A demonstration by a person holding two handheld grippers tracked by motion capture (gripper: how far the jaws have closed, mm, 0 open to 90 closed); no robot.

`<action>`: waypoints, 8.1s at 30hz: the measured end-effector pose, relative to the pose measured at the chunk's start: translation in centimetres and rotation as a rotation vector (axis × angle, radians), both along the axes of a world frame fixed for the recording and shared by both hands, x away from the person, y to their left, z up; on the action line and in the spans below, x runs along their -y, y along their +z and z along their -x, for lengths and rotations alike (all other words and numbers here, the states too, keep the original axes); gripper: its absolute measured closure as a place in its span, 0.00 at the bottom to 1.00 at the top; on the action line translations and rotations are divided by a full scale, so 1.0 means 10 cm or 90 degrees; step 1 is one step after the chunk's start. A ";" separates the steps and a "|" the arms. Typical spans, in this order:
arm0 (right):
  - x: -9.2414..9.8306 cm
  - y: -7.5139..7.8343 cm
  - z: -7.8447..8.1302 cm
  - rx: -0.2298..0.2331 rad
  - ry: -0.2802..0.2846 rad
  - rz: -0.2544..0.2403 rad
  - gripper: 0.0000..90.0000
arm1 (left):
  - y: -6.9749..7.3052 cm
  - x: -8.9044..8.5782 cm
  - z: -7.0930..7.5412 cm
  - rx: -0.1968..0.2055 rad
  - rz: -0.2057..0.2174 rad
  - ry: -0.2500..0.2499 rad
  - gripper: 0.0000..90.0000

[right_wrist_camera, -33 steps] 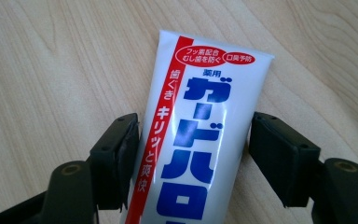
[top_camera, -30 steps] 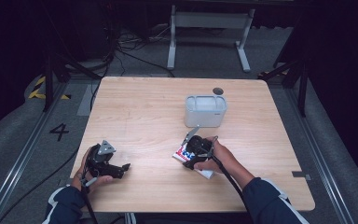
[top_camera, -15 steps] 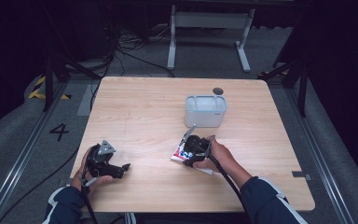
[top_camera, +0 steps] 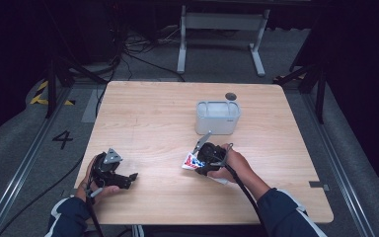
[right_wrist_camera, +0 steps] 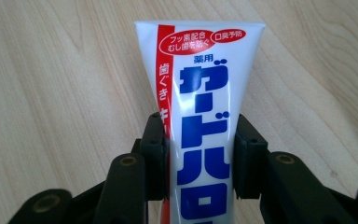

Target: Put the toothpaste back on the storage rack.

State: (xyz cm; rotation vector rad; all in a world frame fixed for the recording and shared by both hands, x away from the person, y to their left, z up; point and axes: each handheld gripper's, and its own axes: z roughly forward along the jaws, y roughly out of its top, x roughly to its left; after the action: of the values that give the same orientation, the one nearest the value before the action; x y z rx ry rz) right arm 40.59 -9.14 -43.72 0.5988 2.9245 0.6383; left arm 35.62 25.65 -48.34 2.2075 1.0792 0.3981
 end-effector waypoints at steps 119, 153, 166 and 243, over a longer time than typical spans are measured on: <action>0.70 1.39 -0.94 0.275 -0.172 -0.328 0.71 | 0.00 0.00 0.00 -0.003 -0.001 -0.001 0.01; 0.64 1.14 -1.26 0.260 -0.205 -0.345 0.70 | 0.00 0.00 0.00 0.000 0.002 0.001 0.01; 0.66 1.02 -1.30 0.251 -0.210 -0.341 0.70 | 0.00 0.00 0.00 0.000 0.000 0.000 0.01; 0.88 0.53 -1.18 0.178 -0.191 -0.191 0.57 | 0.01 -0.01 -0.01 0.005 -0.009 -0.007 0.01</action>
State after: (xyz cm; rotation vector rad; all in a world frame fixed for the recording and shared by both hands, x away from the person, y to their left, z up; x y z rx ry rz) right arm 52.39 -17.98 -38.41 0.8762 2.4346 1.0321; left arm 35.67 25.74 -48.27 2.2217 1.0634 0.4108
